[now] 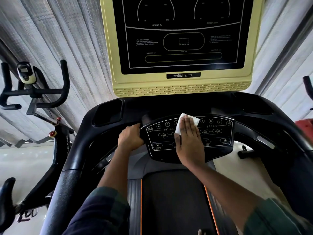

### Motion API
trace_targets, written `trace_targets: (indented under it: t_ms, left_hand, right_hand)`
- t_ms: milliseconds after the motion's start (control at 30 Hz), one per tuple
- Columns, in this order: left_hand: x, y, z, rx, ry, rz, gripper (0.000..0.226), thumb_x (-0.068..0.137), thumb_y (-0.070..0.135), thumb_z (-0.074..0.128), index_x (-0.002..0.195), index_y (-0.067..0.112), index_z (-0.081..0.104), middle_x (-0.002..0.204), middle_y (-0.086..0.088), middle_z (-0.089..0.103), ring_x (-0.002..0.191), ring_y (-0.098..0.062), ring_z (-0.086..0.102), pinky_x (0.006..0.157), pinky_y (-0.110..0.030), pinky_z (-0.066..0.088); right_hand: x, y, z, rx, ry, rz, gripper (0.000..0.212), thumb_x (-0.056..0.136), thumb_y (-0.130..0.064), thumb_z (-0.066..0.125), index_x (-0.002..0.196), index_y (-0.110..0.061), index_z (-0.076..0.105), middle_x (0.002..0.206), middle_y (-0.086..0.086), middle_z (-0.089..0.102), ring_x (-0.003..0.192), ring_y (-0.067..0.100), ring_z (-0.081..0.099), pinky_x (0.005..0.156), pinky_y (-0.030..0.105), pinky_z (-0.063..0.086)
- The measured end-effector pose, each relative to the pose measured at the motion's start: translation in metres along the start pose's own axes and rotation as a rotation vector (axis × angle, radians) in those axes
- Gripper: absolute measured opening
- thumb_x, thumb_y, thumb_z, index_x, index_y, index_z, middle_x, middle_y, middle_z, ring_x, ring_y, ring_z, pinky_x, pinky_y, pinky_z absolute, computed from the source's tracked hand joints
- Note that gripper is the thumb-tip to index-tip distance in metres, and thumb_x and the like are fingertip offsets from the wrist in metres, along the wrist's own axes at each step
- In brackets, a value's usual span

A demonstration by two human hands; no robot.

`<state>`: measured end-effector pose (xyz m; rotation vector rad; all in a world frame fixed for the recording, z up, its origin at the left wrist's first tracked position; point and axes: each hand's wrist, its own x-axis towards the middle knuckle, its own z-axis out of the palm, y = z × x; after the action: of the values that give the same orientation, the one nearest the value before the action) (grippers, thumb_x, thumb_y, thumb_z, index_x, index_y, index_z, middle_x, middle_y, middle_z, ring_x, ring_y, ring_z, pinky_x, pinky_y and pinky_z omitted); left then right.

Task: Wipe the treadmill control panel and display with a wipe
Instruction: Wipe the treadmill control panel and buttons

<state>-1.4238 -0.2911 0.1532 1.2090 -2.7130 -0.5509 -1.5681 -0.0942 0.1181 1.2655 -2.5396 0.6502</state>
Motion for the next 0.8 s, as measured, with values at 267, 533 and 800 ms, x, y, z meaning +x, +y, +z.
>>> trace_targets:
  t_ms: [267,533,800]
  left_hand:
    - [0.001,-0.002,0.002,0.014,0.007,-0.006,0.033,0.064,0.033,0.074,0.088,0.023,0.054,0.083,-0.004,0.066,0.08,-0.034,0.064,0.064,-0.035,0.05]
    - [0.002,-0.002,0.002,-0.007,0.019,-0.003,0.033,0.063,0.039,0.073,0.086,0.024,0.054,0.081,-0.001,0.066,0.082,-0.033,0.064,0.062,-0.033,0.043]
    - [0.0,0.002,0.0,-0.013,0.011,-0.013,0.035,0.063,0.037,0.077,0.089,0.025,0.056,0.082,-0.001,0.066,0.082,-0.032,0.064,0.063,-0.033,0.043]
  right_hand:
    - [-0.008,0.002,-0.001,0.009,0.011,0.072,0.067,0.108,-0.045,0.024,0.161,-0.008,0.003,0.17,0.009,0.005,0.157,0.019,-0.001,0.128,0.04,0.012]
    - [-0.003,0.015,-0.002,0.047,0.083,0.246,0.068,0.108,-0.044,0.024,0.16,-0.005,0.005,0.169,0.012,0.007,0.157,0.022,0.001,0.128,0.042,0.011]
    - [0.008,0.044,-0.012,0.035,0.191,0.42,0.068,0.107,-0.04,0.029,0.158,0.0,0.01,0.167,0.019,0.014,0.156,0.03,0.009,0.127,0.045,0.014]
